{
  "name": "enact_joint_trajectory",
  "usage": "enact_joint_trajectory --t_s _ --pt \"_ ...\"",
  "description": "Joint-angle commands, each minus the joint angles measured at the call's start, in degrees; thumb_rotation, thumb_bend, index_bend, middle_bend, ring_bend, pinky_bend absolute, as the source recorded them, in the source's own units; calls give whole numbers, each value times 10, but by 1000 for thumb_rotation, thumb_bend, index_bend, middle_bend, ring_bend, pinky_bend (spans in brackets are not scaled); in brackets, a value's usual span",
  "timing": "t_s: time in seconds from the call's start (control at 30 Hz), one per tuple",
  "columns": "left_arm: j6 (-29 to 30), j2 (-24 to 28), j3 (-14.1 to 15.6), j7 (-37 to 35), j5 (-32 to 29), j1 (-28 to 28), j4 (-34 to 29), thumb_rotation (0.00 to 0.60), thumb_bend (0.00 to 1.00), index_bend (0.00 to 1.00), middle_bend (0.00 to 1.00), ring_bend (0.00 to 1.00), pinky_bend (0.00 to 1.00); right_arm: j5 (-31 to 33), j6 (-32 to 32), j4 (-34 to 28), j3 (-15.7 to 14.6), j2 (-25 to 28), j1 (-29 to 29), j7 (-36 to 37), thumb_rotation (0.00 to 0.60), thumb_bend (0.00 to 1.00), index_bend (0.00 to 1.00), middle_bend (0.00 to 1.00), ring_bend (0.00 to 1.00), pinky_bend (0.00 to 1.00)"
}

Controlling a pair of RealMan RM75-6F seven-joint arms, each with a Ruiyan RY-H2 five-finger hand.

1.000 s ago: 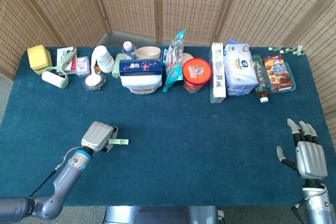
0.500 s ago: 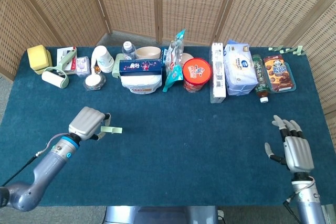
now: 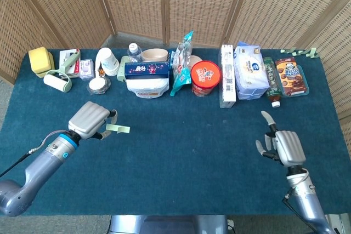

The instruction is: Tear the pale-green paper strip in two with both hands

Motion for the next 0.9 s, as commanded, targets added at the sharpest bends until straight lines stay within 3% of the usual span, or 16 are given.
enact_joint_trajectory --t_s 0.03,0.17,0.3,0.4,0.67,0.9 --pt "-6 7 -2 -7 4 -3 -3 600 403 662 1000 1000 1000 -10 -9 7 1 -6 13 12 520 427 141 995 991 892" --pt "-16 10 -4 -11 8 -11 0 600 403 659 1000 1000 1000 -20 -14 17 2 -17 25 31 520 419 180 1000 1000 965" --pt "-26 12 -8 -14 7 -20 4 600 401 658 1000 1000 1000 -26 -20 21 0 -24 35 36 519 302 174 1000 1000 986" --pt "-36 11 -10 -13 6 -29 7 600 400 656 1000 1000 1000 -29 -23 16 -1 -28 42 51 520 274 190 1000 1000 994" --pt "-64 -4 -13 -8 -4 -57 19 600 400 654 1000 1000 1000 -40 -17 0 3 -42 56 86 528 276 322 1000 1000 994" --pt "-80 -17 -15 2 -19 -80 27 600 399 654 1000 1000 1000 -41 -21 -1 2 -59 68 88 528 358 403 1000 1000 995"
